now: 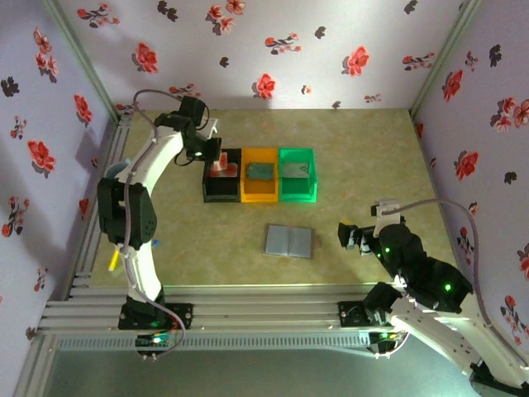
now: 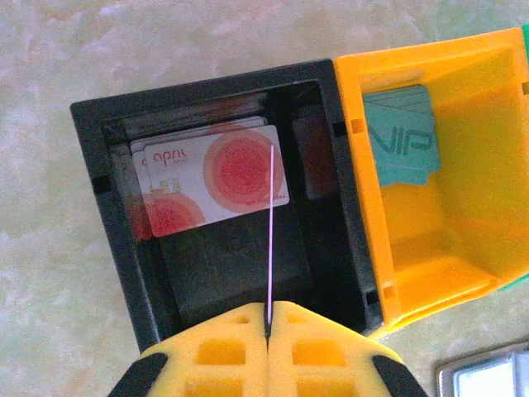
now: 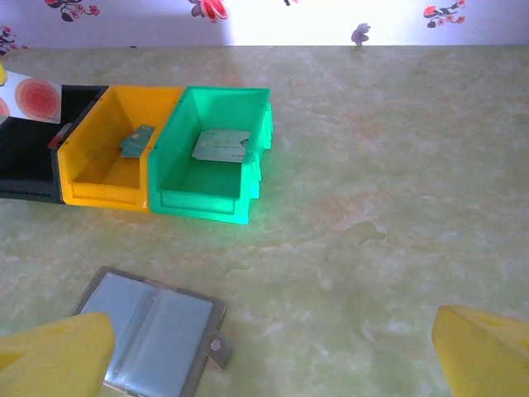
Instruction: Take the credit cards out of the card holder
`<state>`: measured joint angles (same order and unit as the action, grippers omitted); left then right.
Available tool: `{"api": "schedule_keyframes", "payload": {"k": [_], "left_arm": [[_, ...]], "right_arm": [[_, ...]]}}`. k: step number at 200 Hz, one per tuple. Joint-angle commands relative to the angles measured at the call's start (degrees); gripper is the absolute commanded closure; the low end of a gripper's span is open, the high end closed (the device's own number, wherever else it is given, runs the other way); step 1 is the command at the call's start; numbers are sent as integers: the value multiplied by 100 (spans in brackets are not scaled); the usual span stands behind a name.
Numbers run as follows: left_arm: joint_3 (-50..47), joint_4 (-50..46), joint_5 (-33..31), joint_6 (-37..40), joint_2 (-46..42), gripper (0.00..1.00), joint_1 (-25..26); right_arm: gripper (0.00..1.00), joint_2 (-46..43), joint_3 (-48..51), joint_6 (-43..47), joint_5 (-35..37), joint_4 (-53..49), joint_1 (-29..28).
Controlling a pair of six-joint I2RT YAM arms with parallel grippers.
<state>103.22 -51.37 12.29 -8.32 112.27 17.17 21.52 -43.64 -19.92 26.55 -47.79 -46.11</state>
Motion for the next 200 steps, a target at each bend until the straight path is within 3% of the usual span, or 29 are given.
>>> {"api": "schedule_keyframes", "payload": {"k": [1, 75, 200], "left_arm": [[298, -342, 247, 214, 271, 100, -55], [784, -532, 636, 261, 869, 100, -49], [1546, -935, 702, 404, 1613, 100, -119]], "right_arm": [[1, -16, 64, 107, -64, 173, 21], [1, -25, 76, 129, -123, 200, 22], [1, 19, 96, 155, -174, 236, 17]]}}
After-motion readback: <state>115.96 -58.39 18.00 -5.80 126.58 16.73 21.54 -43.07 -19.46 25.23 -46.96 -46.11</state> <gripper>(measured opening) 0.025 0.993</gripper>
